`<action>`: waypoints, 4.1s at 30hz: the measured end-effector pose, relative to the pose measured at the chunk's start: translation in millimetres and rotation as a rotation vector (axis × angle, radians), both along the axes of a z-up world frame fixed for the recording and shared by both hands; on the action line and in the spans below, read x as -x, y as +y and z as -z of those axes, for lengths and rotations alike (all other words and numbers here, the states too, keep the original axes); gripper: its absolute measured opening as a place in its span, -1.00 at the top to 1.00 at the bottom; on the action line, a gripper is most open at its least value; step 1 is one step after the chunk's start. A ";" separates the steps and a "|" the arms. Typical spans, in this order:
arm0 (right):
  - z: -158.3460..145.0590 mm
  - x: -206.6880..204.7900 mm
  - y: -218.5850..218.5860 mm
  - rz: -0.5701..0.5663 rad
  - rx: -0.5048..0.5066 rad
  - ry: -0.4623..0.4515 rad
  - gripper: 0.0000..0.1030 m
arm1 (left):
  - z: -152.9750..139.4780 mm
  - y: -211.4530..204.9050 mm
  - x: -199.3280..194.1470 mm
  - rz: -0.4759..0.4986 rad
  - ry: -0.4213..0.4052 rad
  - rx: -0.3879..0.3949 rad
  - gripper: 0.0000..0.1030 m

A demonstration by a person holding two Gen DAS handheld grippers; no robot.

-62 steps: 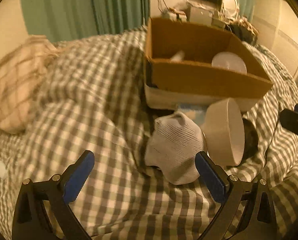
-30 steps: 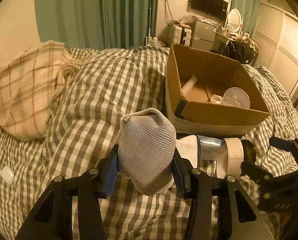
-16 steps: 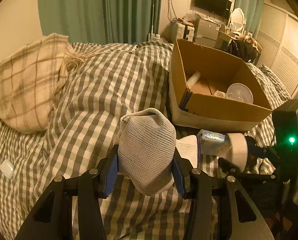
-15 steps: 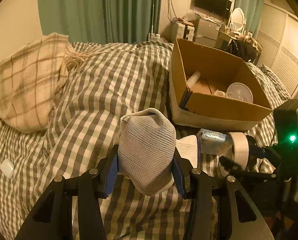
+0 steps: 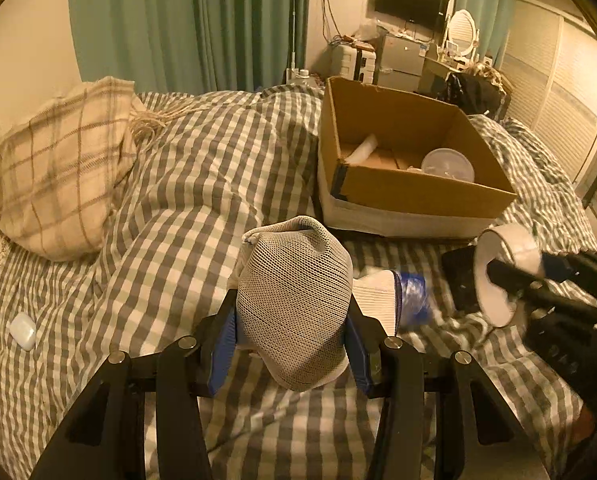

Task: Organize objects
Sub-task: 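Carry the sock and tape roll into the box and release both, then grasp the blue tissue pack with the left tool while the right tool grasps the black lens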

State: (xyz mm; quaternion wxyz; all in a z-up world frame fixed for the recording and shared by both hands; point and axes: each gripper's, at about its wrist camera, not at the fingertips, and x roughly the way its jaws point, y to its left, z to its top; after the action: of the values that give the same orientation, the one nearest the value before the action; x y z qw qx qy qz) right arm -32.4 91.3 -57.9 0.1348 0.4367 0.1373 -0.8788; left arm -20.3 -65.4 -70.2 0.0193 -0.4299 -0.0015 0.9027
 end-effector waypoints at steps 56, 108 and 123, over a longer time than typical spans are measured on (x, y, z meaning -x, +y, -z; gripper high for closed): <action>-138.1 151.0 52.7 -0.069 0.153 0.211 -0.45 | -101.3 72.1 156.7 0.081 0.202 0.053 -0.87; 12.6 53.5 92.6 0.131 0.086 -0.058 -0.92 | 86.5 104.6 63.0 0.069 -0.203 0.091 -1.00; 34.2 66.1 77.3 0.126 0.022 -0.108 -0.92 | 56.6 51.7 51.9 0.001 -0.104 -0.125 -0.43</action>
State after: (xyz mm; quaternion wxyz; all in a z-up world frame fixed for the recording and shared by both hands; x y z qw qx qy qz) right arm -98.5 168.6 -92.0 0.0913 0.4897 0.0925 -0.8622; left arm -72.2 -13.7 -126.8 0.0464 -0.4742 -0.0584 0.8772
